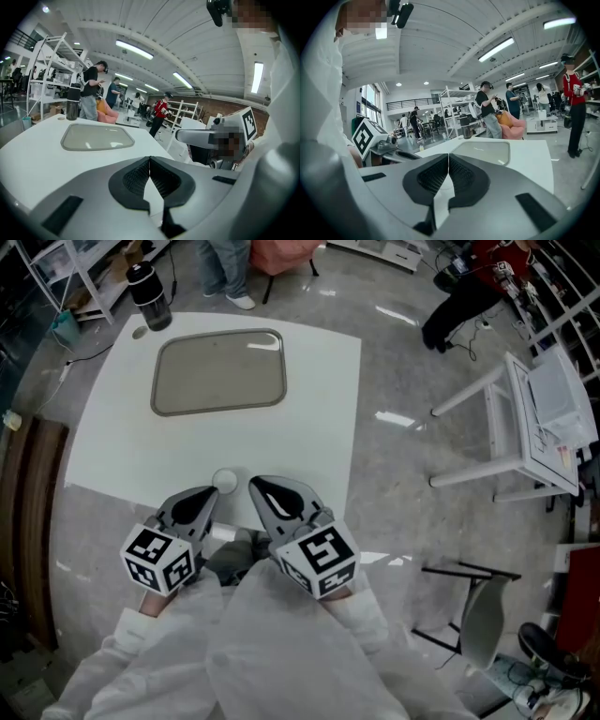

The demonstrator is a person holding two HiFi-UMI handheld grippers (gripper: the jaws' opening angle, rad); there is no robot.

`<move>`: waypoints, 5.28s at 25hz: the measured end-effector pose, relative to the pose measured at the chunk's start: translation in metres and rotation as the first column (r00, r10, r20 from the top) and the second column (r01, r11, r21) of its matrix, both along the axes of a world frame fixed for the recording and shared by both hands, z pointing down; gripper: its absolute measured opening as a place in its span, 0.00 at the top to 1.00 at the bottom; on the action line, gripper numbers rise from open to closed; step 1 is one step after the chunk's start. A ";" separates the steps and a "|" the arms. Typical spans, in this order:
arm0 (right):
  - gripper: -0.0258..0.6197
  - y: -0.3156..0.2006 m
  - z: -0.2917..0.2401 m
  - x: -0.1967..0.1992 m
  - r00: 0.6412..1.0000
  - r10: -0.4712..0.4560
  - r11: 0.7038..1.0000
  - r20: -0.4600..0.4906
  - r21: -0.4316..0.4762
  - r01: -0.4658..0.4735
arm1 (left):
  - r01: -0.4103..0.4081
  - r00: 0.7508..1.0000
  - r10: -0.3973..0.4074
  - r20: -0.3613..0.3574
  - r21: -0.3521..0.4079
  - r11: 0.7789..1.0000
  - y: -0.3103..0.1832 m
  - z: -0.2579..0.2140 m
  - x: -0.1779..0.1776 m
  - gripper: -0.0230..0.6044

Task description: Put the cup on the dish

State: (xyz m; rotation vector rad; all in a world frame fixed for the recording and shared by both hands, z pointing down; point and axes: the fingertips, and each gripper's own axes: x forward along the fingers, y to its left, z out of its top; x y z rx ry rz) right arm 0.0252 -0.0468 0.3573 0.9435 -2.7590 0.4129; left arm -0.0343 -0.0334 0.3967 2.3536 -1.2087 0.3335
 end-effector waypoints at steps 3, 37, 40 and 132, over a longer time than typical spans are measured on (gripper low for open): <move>0.94 0.001 0.001 -0.003 1.000 0.007 1.000 -0.006 -0.010 -0.007 | -0.009 1.000 0.009 0.000 -0.010 1.000 0.000 0.001 -0.002 0.95; 0.94 0.004 0.051 -0.016 0.997 0.062 0.979 -0.049 -0.189 -0.071 | -0.063 0.996 0.064 0.065 -0.008 0.998 -0.023 0.035 -0.016 0.77; 0.94 0.003 0.058 -0.016 0.997 0.065 0.976 -0.049 -0.206 -0.074 | -0.078 0.996 0.079 0.048 -0.014 0.997 -0.025 0.039 -0.014 0.70; 0.94 -0.021 0.071 -0.003 0.998 0.056 0.974 -0.034 -0.218 -0.062 | -0.175 0.966 0.168 0.199 0.019 0.984 -0.046 0.079 0.021 0.53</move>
